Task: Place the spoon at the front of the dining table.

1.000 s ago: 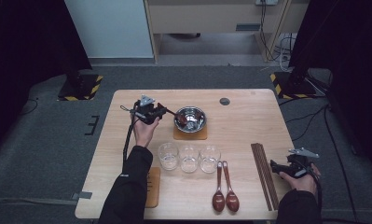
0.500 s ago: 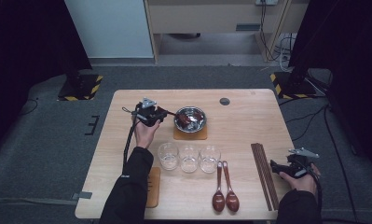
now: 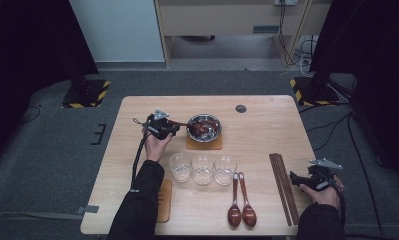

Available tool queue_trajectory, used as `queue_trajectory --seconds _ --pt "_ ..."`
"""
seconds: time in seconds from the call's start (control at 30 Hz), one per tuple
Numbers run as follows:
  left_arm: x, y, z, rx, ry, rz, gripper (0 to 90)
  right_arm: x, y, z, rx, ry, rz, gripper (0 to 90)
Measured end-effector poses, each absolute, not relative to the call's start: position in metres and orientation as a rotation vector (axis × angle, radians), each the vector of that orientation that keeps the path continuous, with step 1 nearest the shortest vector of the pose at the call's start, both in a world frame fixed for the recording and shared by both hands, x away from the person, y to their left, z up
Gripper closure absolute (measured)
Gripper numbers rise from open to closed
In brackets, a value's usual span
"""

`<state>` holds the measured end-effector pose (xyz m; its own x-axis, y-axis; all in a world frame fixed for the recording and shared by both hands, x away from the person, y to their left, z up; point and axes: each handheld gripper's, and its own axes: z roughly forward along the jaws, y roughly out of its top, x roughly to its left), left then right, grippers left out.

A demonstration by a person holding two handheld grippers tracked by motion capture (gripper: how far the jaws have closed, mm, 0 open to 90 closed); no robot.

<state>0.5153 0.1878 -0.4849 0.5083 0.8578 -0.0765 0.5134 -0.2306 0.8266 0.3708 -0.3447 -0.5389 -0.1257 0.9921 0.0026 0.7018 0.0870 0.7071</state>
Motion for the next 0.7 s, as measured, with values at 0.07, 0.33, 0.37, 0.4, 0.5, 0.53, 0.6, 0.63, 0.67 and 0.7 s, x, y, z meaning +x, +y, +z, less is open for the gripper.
queue_trajectory --seconds 0.07,0.33,0.37,0.4,0.5,0.53,0.6,0.63,0.67,0.7 --pt "0.515 0.188 -0.488 1.896 1.131 0.500 63.7 0.371 -0.345 -0.539 1.662 1.884 0.783 0.3" --pt "0.514 0.188 -0.497 1.912 1.137 0.481 62.3 0.371 -0.345 -0.539 1.662 1.885 0.783 0.3" --pt "0.513 0.188 -0.498 1.912 1.139 0.479 62.3 0.371 -0.345 -0.539 1.664 1.884 0.783 0.3" --pt "0.513 0.188 -0.500 1.915 1.138 0.476 62.2 0.371 -0.345 -0.539 1.664 1.885 0.783 0.3" --pt "0.513 0.188 -0.502 1.930 1.141 0.468 61.2 0.371 -0.345 -0.539 1.662 1.885 0.783 0.3" --pt "0.513 0.188 -0.503 1.930 1.140 0.468 61.0 0.371 -0.345 -0.539 1.662 1.884 0.783 0.3" --pt "0.512 0.188 -0.503 1.931 1.144 0.464 59.9 0.371 -0.345 -0.539 1.664 1.884 0.783 0.3" --pt "0.512 0.188 -0.504 1.935 1.143 0.463 59.2 0.371 -0.345 -0.539 1.663 1.884 0.783 0.3" --pt "0.512 0.188 -0.504 1.938 1.145 0.467 58.4 0.371 -0.345 -0.539 1.662 1.884 0.783 0.3" --pt "0.511 0.188 -0.504 1.936 1.148 0.468 57.8 0.371 -0.345 -0.539 1.662 1.885 0.783 0.3"
